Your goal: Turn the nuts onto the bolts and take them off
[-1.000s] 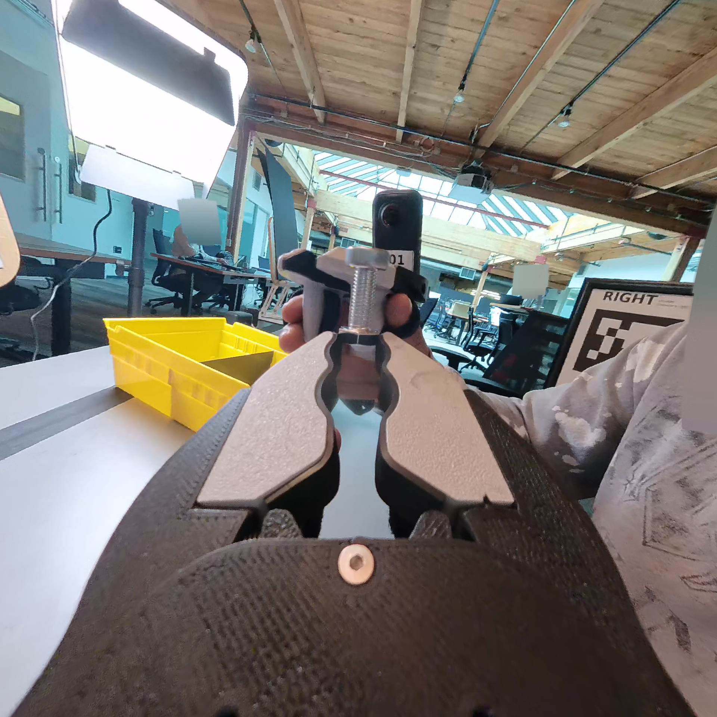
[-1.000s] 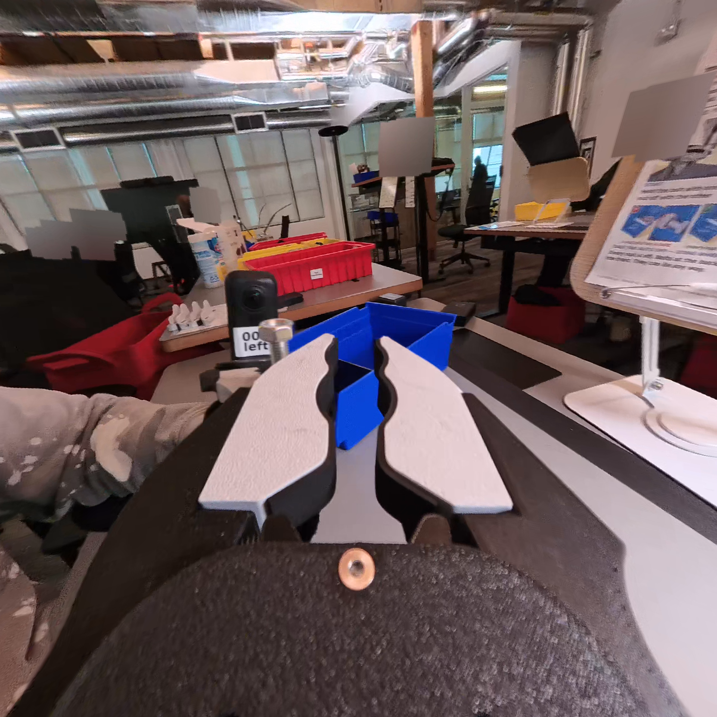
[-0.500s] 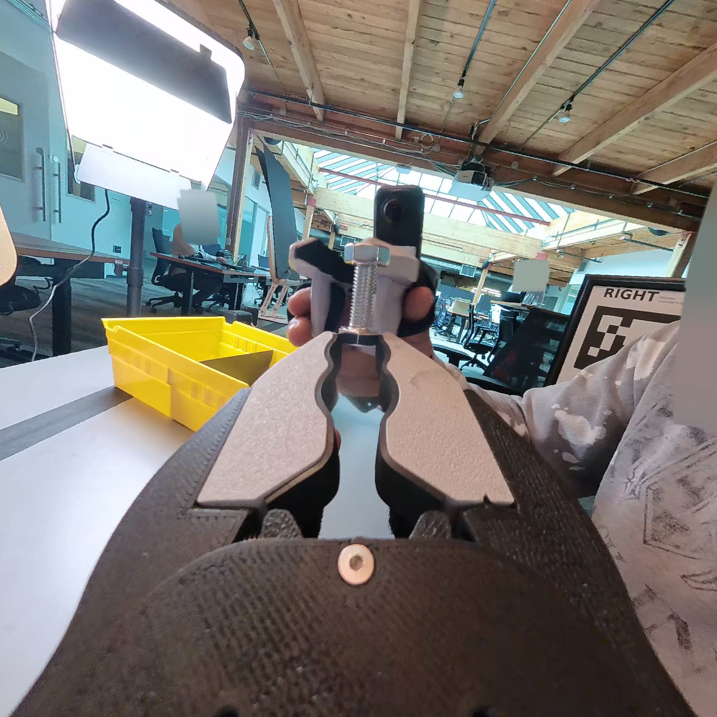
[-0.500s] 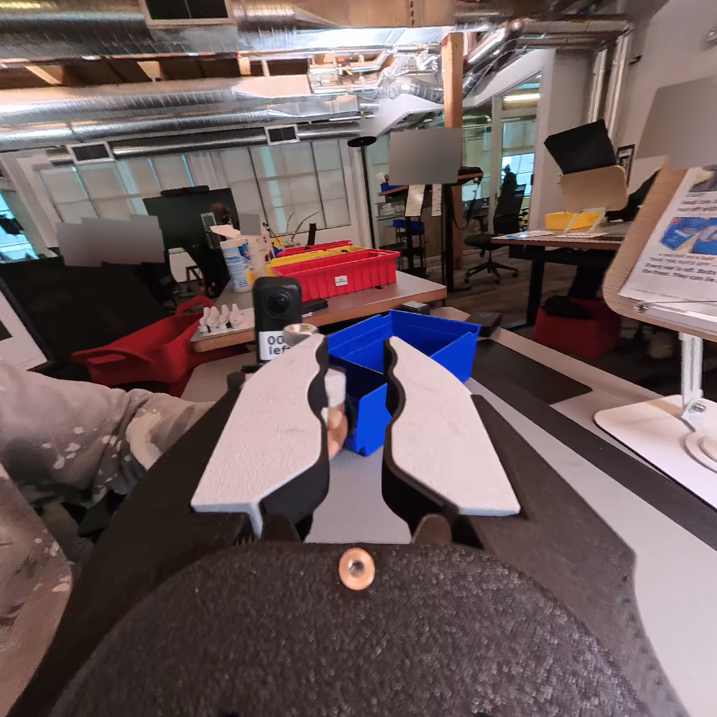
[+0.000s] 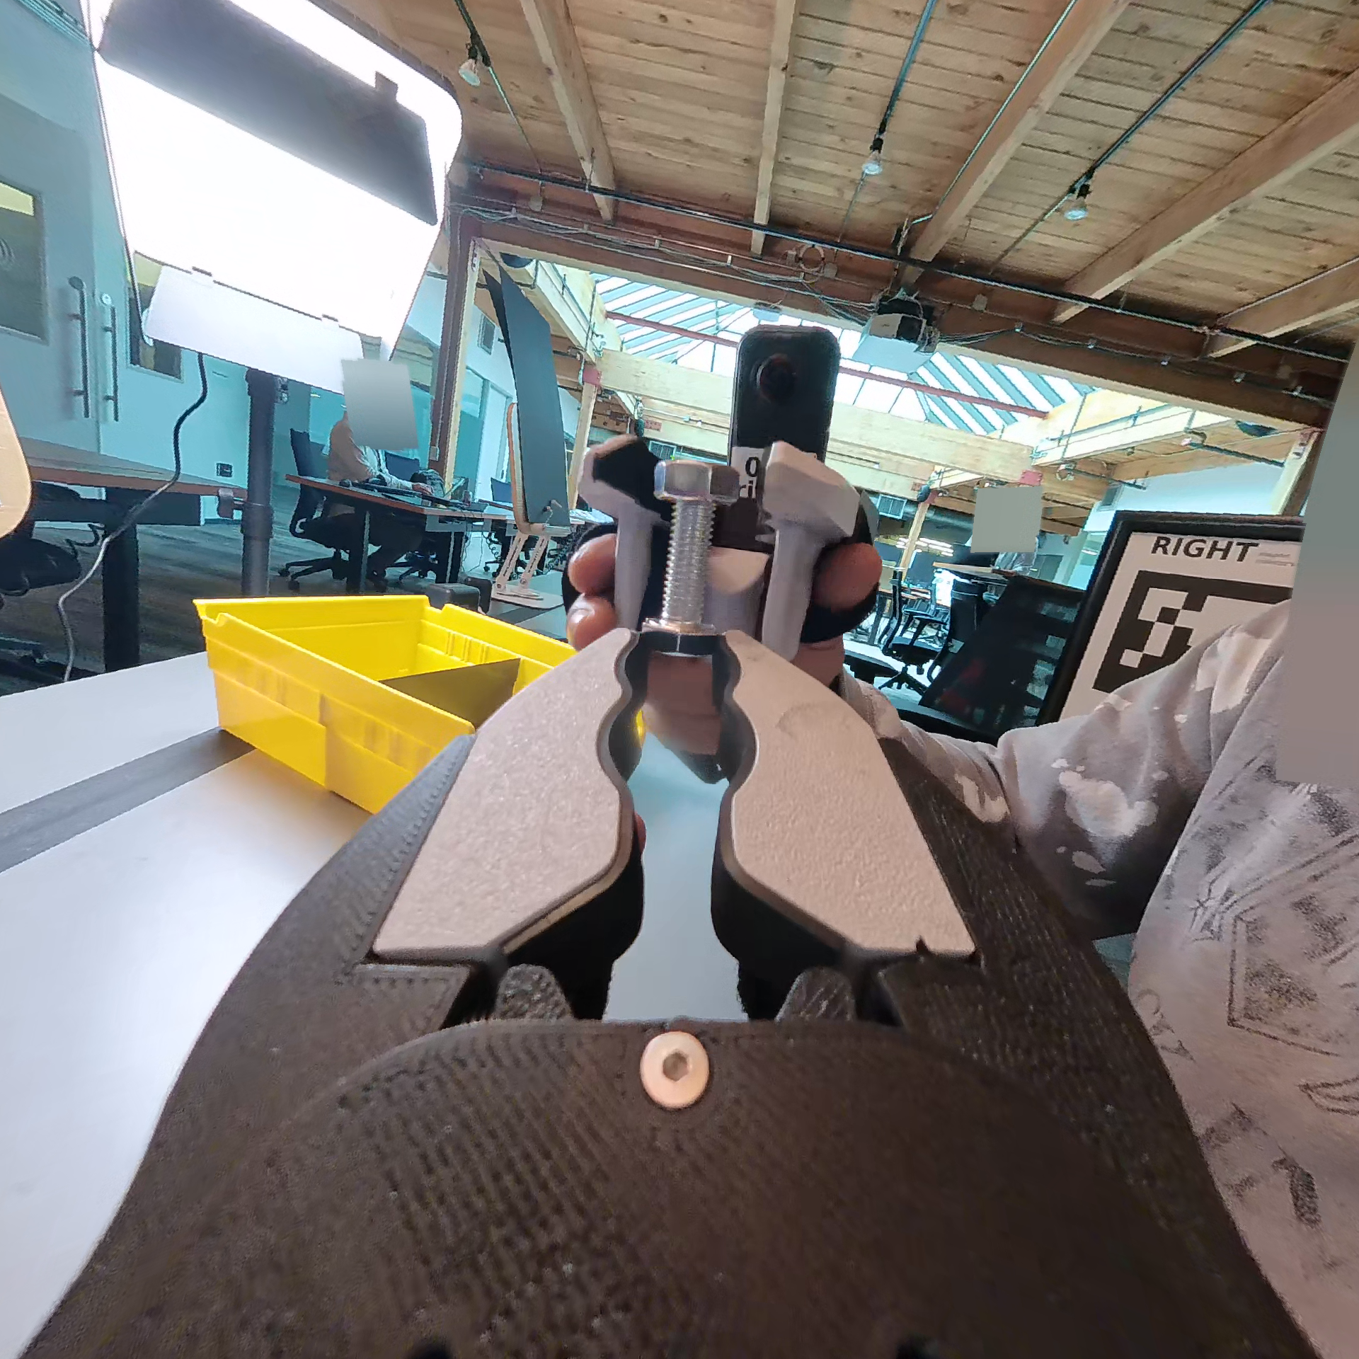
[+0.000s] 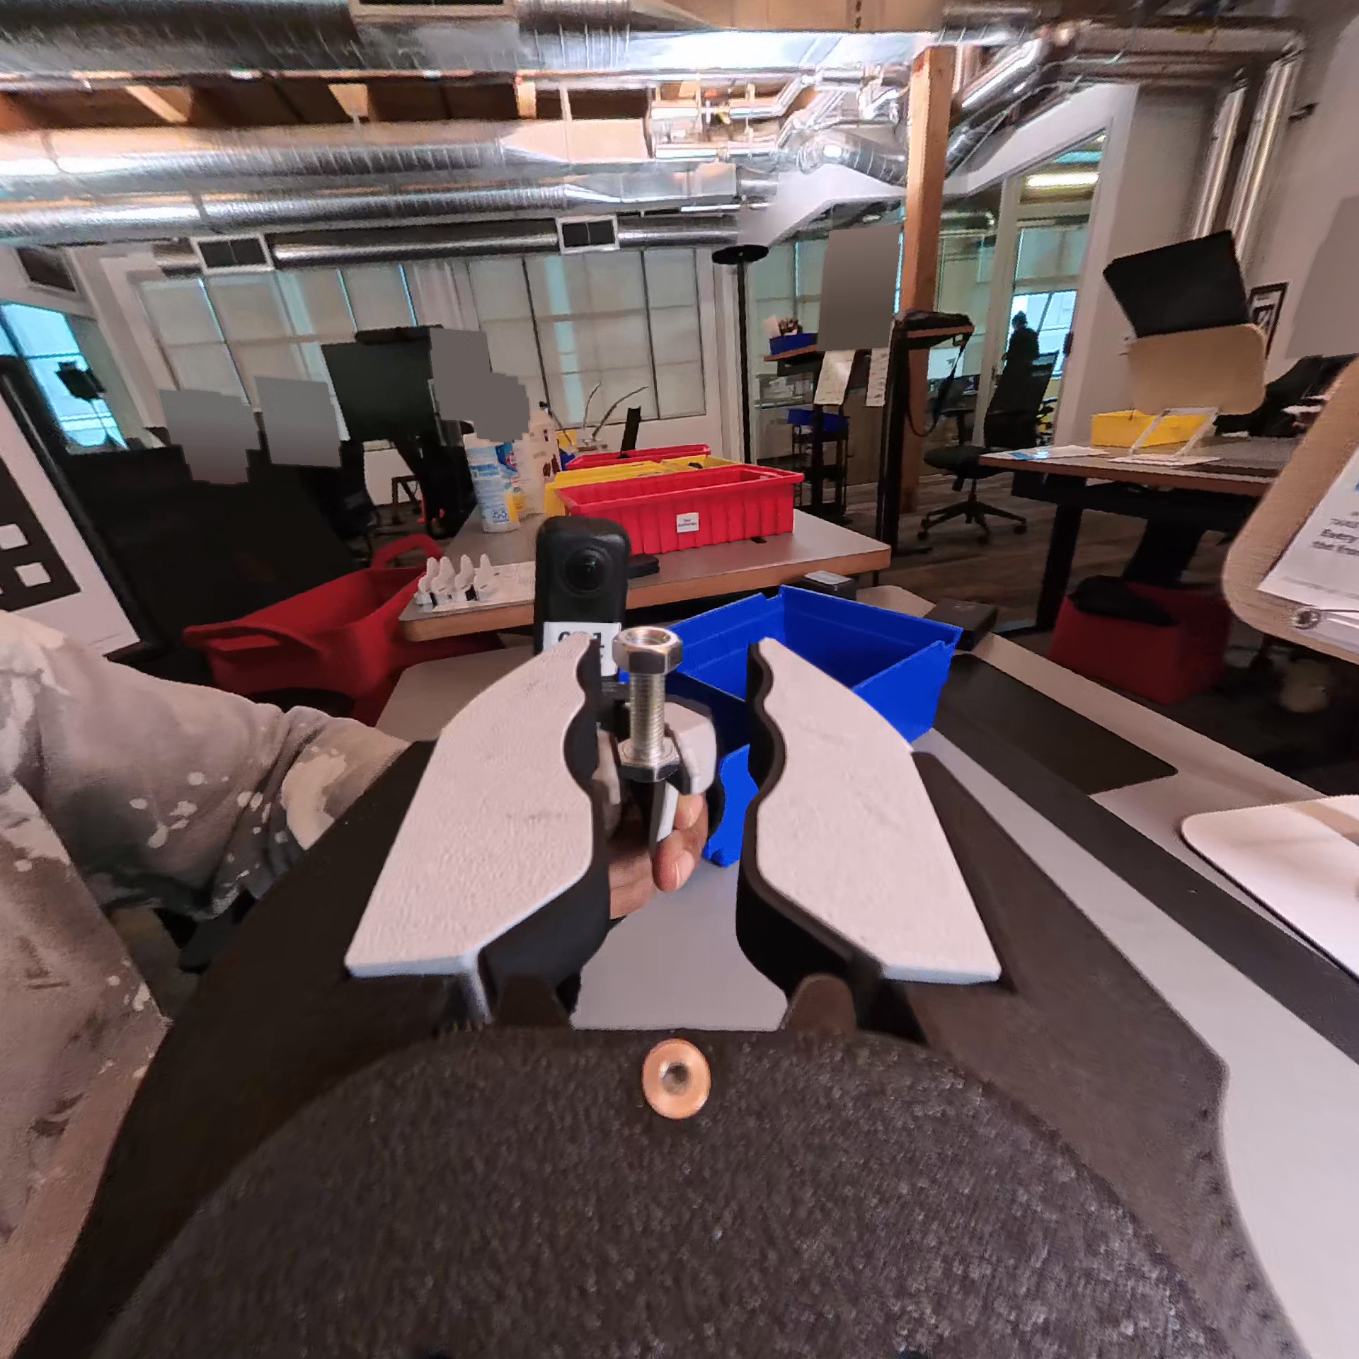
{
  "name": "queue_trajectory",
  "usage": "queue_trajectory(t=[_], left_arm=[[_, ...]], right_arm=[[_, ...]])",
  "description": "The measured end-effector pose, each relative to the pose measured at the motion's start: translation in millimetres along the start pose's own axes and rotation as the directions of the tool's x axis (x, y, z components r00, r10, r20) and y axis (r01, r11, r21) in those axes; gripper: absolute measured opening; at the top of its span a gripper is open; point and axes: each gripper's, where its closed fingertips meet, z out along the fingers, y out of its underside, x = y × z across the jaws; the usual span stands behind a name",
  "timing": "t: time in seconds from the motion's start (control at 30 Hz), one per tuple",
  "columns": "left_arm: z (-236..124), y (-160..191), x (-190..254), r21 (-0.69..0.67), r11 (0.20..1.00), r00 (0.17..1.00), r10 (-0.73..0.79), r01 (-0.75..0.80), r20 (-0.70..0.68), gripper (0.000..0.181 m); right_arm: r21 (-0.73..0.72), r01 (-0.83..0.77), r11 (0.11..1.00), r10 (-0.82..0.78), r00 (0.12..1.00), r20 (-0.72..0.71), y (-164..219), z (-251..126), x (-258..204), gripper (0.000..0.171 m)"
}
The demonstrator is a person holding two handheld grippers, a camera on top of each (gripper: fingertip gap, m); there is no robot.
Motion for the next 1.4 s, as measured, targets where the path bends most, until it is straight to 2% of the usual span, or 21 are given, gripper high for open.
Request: queue_trajectory(t=[0.1,0.17,0.43,0.63,0.9,0.97,1.03,1.13,1.4], left_arm=[[-0.3,-1.4,0.2,0.007,1.0,1.0,-0.003,0.003,0.0,0.017],[-1.9,-3.8,-0.4,0.017,1.0,1.0,-0.003,0.003,-0.001,0.017],[0.3,1.6,-0.3,-0.006,1.0,1.0,0.005,-0.005,0.002,0.018],[-2.1,-2.1,-1.5,0.009,1.0,1.0,0.001,-0.001,0.003,0.018],[0.8,4.9,-0.9,-0.018,1.0,1.0,0.009,-0.009,0.008,0.018],[1.5,6.2,-0.4,-0.023,1.0,1.0,0.012,-0.012,0.007,0.018],[1.5,6.5,-0.5,-0.025,1.0,1.0,0.009,-0.009,0.006,0.018],[1.2,6.6,-0.1,-0.025,1.0,1.0,0.004,-0.004,-0.002,0.018],[3.6,11.9,21.0,-0.044,0.993,0.976,-0.118,0.112,-0.185,0.018]], right_arm=[[-0.004,0.005,1.0,-0.006,1.0,-0.017,2.5,1.1,3.3,0.034],[0.008,-0.004,1.0,0.004,0.999,-0.053,-0.1,-3.5,12.1,0.025],[-0.011,0.008,1.0,-0.007,1.0,0.007,3.1,2.3,-2.6,0.035],[0.005,0.013,1.0,-0.013,1.0,-0.006,0.0,-2.2,2.4,0.02],[-0.036,0.029,0.999,-0.028,0.999,0.027,8.3,5.4,-8.4,0.029],[-0.06,0.041,0.997,-0.04,0.999,0.013,11.6,6.7,-7.5,0.028],[-0.061,0.047,0.997,-0.047,0.999,0.007,11.4,5.7,-6.6,0.018],[-0.066,0.05,0.997,-0.048,0.999,0.025,11.1,3.6,-6.7,0.017],[-0.058,0.058,0.997,-0.046,0.981,0.191,11.6,-5.6,-22.4,0.017]])
